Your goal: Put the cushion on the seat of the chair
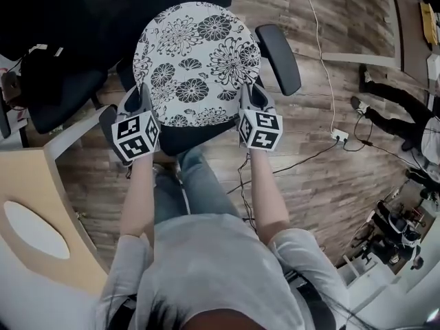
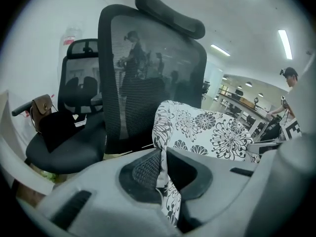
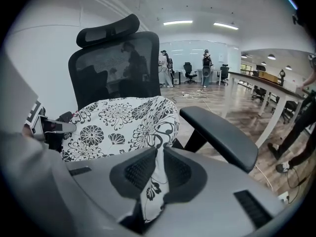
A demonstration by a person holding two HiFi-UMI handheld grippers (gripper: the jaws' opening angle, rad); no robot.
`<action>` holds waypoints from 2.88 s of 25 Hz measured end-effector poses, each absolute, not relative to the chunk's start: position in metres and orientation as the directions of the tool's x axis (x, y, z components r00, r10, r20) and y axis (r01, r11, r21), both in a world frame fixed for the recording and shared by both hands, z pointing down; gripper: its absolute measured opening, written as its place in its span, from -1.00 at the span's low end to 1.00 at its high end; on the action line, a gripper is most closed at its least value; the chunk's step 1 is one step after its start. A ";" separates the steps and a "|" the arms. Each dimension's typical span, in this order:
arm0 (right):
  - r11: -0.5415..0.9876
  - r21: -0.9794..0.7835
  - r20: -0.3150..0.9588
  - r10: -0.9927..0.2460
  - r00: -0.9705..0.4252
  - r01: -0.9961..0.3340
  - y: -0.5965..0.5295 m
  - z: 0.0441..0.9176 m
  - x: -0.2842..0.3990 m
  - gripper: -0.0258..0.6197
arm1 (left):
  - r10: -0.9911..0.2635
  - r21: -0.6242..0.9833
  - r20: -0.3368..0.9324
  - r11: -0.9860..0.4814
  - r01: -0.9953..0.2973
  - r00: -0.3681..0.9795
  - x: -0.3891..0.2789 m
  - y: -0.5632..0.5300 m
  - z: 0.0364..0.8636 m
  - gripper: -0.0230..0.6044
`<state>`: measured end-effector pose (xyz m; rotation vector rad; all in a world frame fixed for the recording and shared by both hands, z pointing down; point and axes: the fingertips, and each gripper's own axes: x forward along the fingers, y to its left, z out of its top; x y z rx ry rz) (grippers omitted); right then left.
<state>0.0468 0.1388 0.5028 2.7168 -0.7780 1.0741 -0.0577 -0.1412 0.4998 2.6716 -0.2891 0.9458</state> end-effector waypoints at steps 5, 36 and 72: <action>-0.856 -0.097 0.696 -0.424 0.580 -0.508 0.139 0.510 0.051 -0.81 | -0.108 0.188 0.676 -0.931 -0.312 0.729 -0.057 -0.142 0.503 -0.85; -0.871 -0.113 0.827 -0.350 0.441 -0.479 0.150 0.578 0.081 -0.79 | -0.123 0.095 0.819 -0.935 -0.343 0.561 -0.048 -0.162 0.555 -0.85; -0.836 -0.121 0.657 -0.471 0.589 -0.534 0.124 0.488 0.053 -0.86 | -0.085 0.132 0.615 -0.969 -0.208 0.784 -0.036 -0.144 0.451 -0.89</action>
